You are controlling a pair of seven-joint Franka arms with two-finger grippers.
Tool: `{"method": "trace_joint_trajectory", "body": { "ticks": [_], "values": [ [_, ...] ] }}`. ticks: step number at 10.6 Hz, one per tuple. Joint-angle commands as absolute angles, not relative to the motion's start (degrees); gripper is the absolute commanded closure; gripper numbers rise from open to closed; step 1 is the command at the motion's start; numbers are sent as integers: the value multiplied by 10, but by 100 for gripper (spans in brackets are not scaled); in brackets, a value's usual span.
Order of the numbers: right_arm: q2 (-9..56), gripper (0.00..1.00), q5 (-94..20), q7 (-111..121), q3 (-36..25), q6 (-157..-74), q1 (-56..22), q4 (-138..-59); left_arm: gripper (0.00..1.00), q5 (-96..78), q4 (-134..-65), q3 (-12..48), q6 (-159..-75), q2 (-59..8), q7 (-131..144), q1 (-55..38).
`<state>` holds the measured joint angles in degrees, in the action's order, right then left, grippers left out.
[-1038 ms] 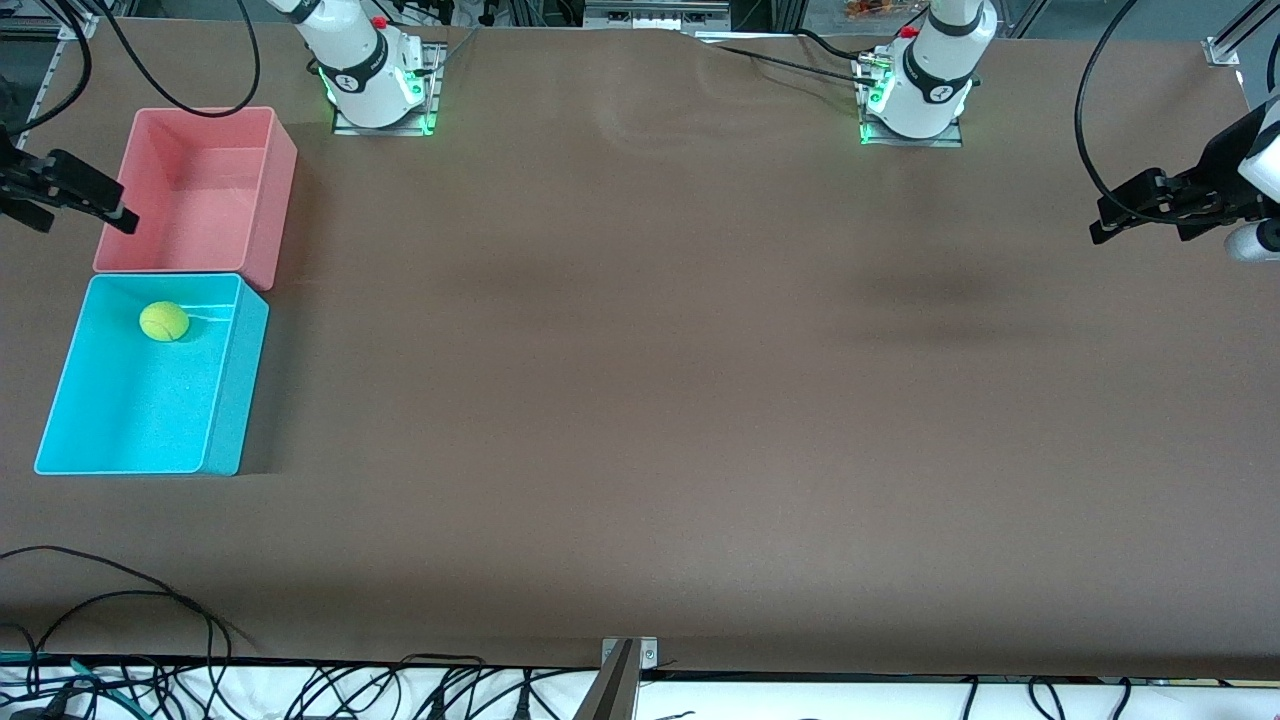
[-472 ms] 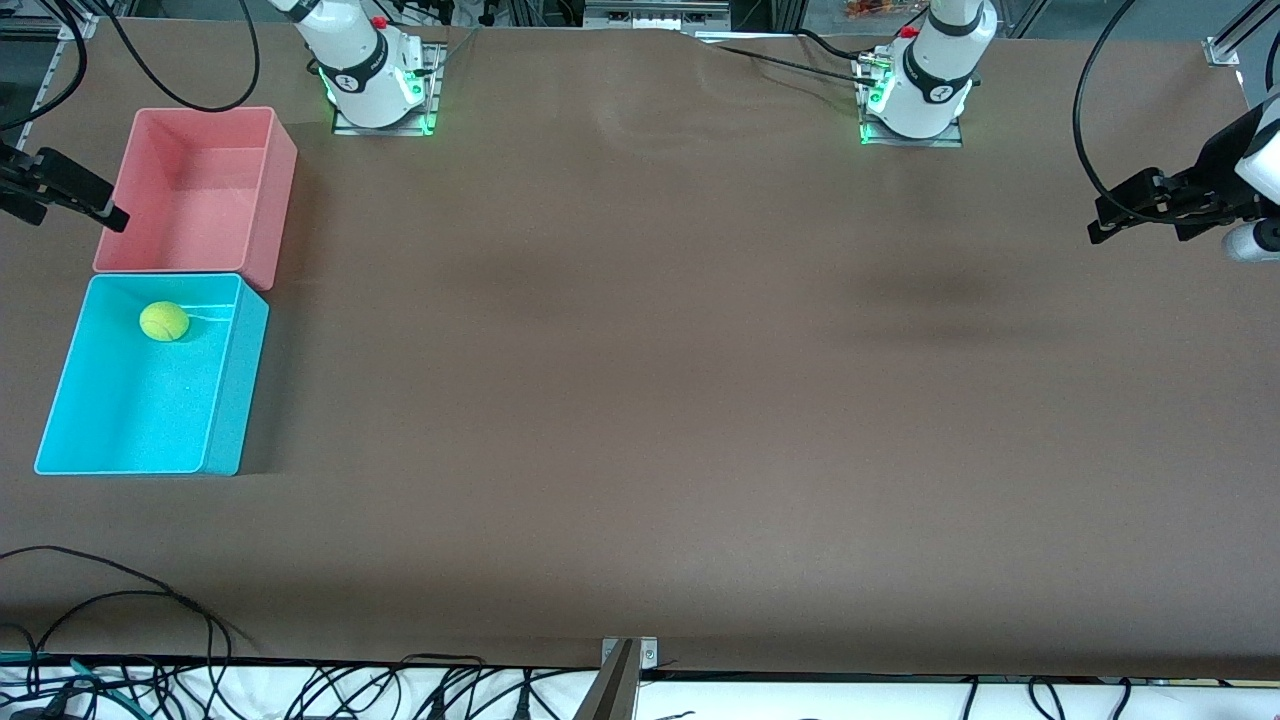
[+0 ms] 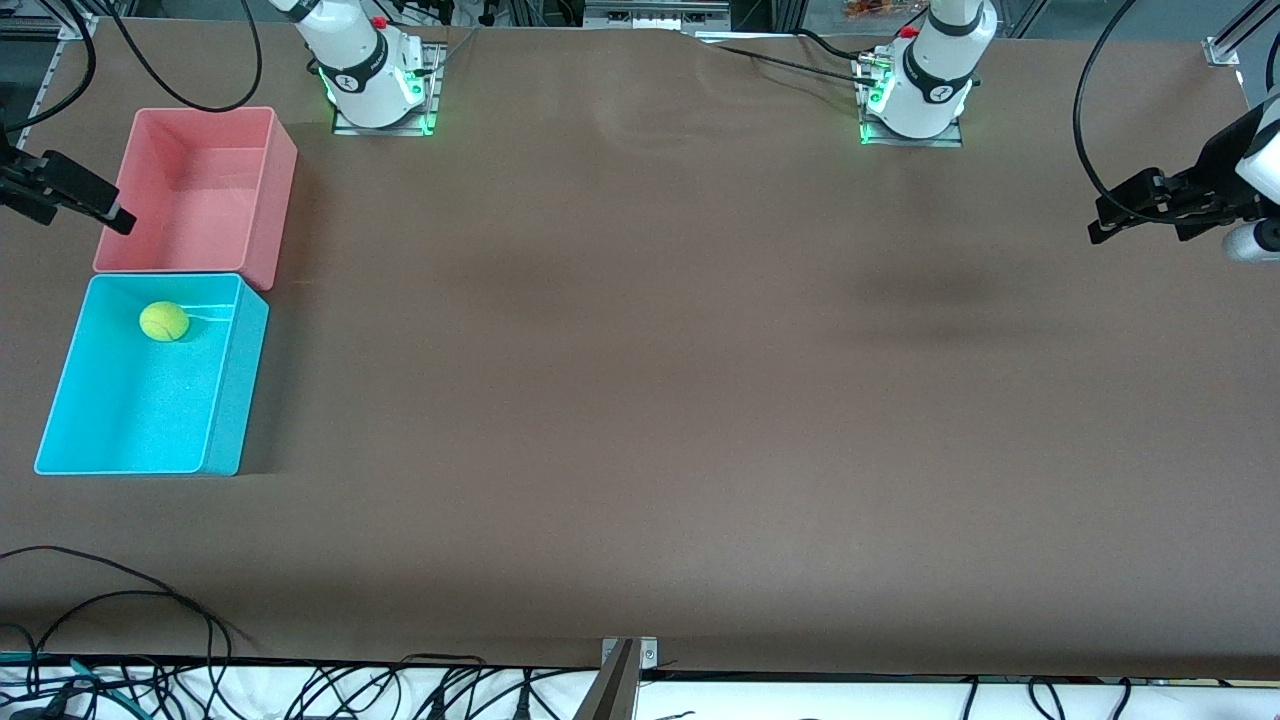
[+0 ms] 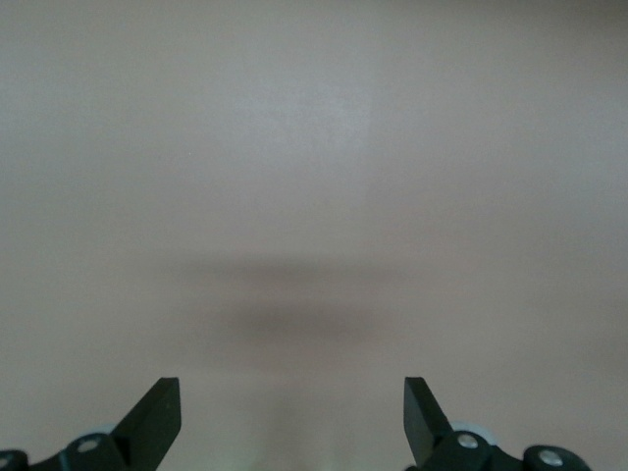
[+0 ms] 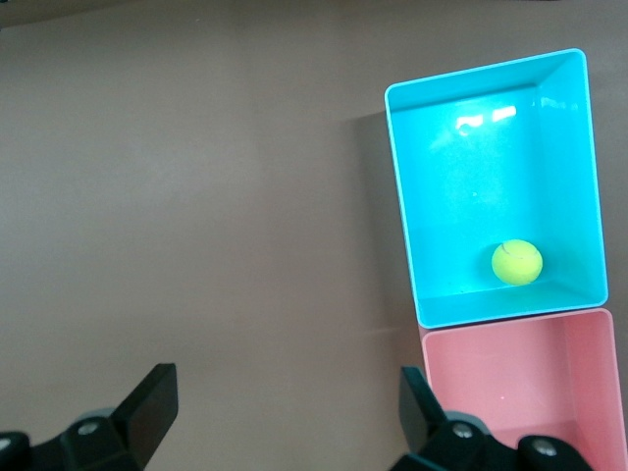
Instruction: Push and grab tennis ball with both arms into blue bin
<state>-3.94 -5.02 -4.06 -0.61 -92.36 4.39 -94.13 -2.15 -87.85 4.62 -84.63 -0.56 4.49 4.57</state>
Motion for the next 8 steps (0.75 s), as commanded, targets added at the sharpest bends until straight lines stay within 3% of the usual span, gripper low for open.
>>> {"method": "trace_joint_trajectory", "body": {
  "ticks": [1, 5, 8],
  "values": [
    [-49, 0, -64, -48, 0, -933, 51, -954, 0, -33, -862, 47, -840, -9, 45, 44],
    [-47, 0, -73, -44, 0, -935, 51, -954, 0, -33, -858, 48, -840, -9, 47, 42],
    [-48, 0, -11, -15, 16, -939, 48, -951, 0, -33, -858, 50, -840, -9, 46, 42]
  ]
}}
